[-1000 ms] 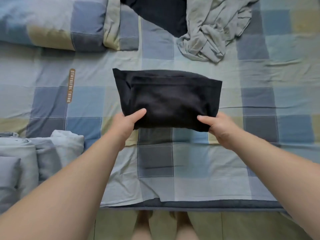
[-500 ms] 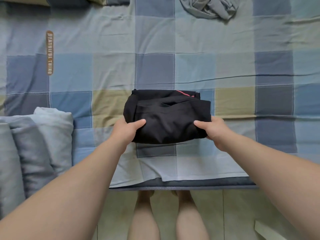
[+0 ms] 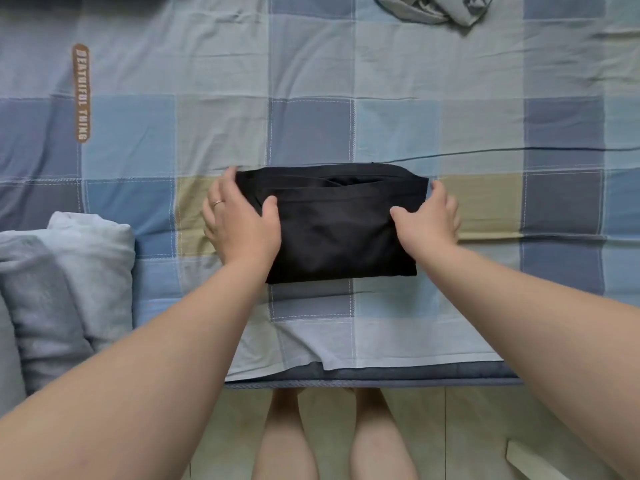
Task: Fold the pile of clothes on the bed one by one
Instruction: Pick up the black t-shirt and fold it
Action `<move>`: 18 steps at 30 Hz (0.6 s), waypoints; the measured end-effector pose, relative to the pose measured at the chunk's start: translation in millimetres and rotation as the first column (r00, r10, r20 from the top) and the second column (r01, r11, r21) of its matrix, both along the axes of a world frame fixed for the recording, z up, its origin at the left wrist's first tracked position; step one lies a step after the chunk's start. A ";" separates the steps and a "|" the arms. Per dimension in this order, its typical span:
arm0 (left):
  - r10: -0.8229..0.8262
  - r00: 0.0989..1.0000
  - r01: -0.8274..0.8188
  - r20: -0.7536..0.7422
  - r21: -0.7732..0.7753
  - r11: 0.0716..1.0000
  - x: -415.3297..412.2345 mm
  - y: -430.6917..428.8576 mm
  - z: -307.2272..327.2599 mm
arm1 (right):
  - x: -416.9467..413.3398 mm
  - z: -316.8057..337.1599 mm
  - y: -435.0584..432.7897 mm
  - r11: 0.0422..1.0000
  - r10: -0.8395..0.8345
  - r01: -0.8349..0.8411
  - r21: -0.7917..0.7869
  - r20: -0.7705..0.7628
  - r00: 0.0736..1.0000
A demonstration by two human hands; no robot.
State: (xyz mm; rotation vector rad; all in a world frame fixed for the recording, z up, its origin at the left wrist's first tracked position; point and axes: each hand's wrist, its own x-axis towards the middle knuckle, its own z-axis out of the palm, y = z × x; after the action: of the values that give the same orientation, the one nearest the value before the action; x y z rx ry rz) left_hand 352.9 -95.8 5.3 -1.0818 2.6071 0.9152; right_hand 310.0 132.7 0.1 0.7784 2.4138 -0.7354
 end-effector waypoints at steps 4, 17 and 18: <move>-0.511 0.853 0.493 -0.106 -0.158 0.856 16.6 15.7 -1.0 | 21.9 5.0 -8.0 0.620 0.782 -0.715 0.323 -0.190 0.593; -0.689 0.722 0.665 0.066 -0.339 0.665 4.2 6.9 -125.4 | -3.8 -115.4 -20.4 0.611 0.784 -0.694 0.382 -0.174 0.595; -0.690 0.722 0.664 0.053 -0.333 0.670 4.3 7.2 -124.2 | -4.6 -114.0 -19.9 0.620 0.779 -0.690 0.375 -0.188 0.598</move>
State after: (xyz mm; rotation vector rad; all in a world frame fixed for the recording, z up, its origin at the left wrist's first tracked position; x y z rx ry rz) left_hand 357.3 -88.7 -118.8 -0.0284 2.9229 0.3443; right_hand 305.4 112.9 -113.9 -0.3691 2.8226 -0.1903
